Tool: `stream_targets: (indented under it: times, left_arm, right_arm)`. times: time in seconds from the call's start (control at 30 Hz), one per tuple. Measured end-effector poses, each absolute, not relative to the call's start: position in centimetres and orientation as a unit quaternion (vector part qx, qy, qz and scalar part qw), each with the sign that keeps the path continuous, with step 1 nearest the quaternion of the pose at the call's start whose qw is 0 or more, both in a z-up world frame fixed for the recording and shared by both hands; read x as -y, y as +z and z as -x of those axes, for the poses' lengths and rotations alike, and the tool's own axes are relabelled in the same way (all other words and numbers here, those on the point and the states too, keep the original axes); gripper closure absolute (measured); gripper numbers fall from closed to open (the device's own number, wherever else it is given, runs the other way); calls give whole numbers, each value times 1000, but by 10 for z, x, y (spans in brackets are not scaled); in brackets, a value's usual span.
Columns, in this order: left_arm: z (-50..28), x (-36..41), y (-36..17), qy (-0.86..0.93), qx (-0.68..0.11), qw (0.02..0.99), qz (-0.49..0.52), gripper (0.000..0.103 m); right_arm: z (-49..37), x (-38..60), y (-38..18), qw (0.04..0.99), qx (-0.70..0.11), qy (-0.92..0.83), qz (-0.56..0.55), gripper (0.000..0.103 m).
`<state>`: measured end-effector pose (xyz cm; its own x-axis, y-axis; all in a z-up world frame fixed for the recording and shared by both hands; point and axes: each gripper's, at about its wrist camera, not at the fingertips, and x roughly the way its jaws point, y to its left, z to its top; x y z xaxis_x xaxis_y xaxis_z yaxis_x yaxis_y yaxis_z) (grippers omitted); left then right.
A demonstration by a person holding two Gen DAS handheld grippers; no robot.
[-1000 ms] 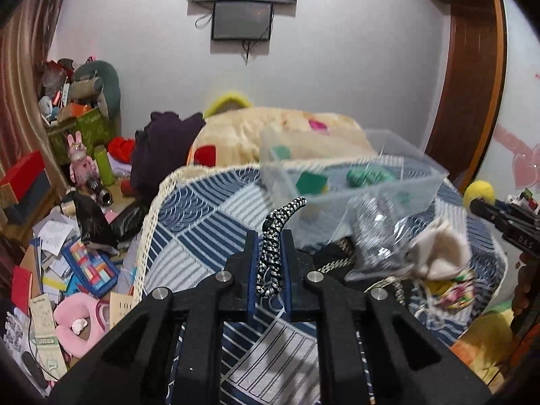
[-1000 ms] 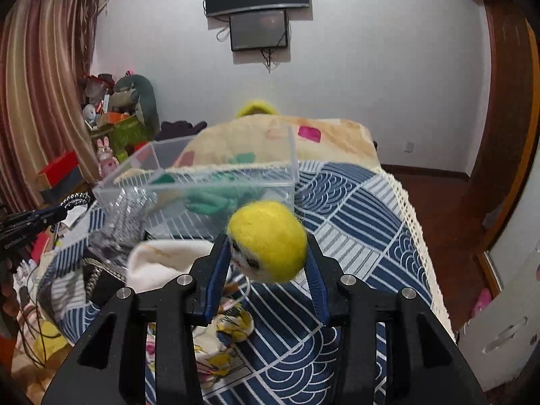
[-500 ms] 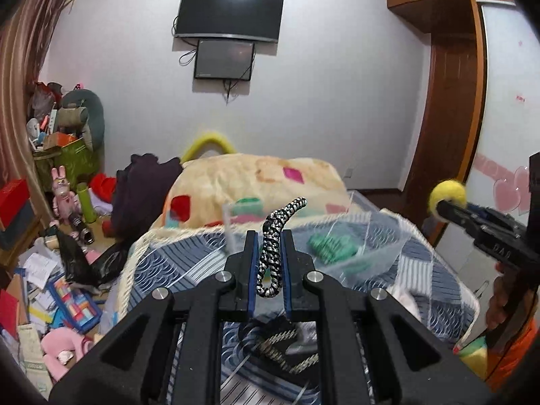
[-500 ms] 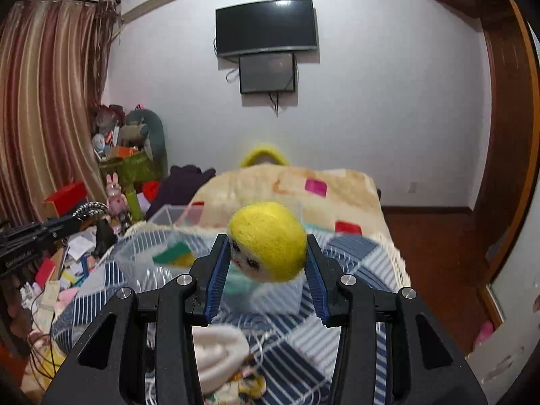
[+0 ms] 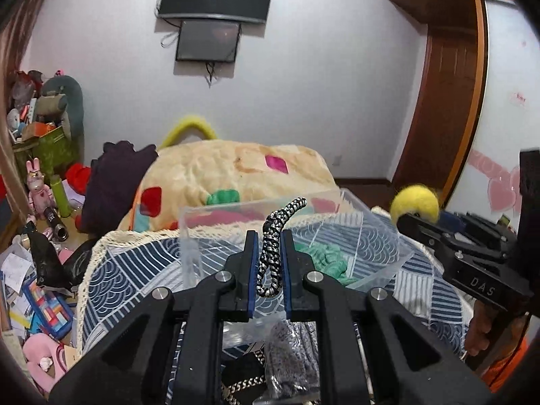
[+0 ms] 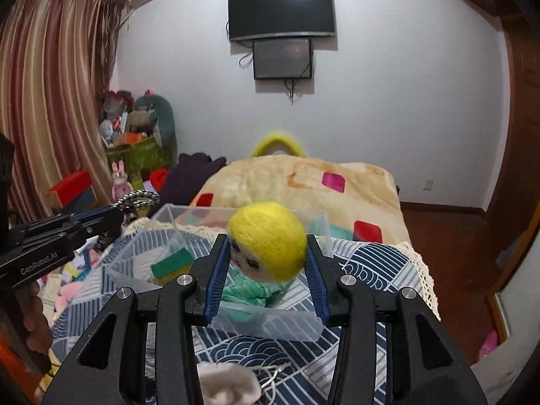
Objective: Organize soft objects
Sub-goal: 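Lower the bracelet into the box with the left tool while the right tool drops the ball in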
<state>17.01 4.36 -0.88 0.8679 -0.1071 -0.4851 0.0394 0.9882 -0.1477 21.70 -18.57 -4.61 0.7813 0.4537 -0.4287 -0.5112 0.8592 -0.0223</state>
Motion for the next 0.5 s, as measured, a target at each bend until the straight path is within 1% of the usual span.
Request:
stream_targets:
  times: [0.23, 0.4, 0.5]
  left_arm:
    - [-199, -31, -32, -49, -295, 953, 44, 91]
    - [-215, -29, -45, -68, -330, 940, 48, 91]
    - [-221, -30, -50, -63, -338, 938, 46, 91]
  right_arm:
    - [-234, 178, -64, 930, -243, 266, 74, 63]
    - [-243, 173, -75, 923, -268, 262, 87, 63]
    - [-249, 173, -80, 919, -283, 256, 96, 63]
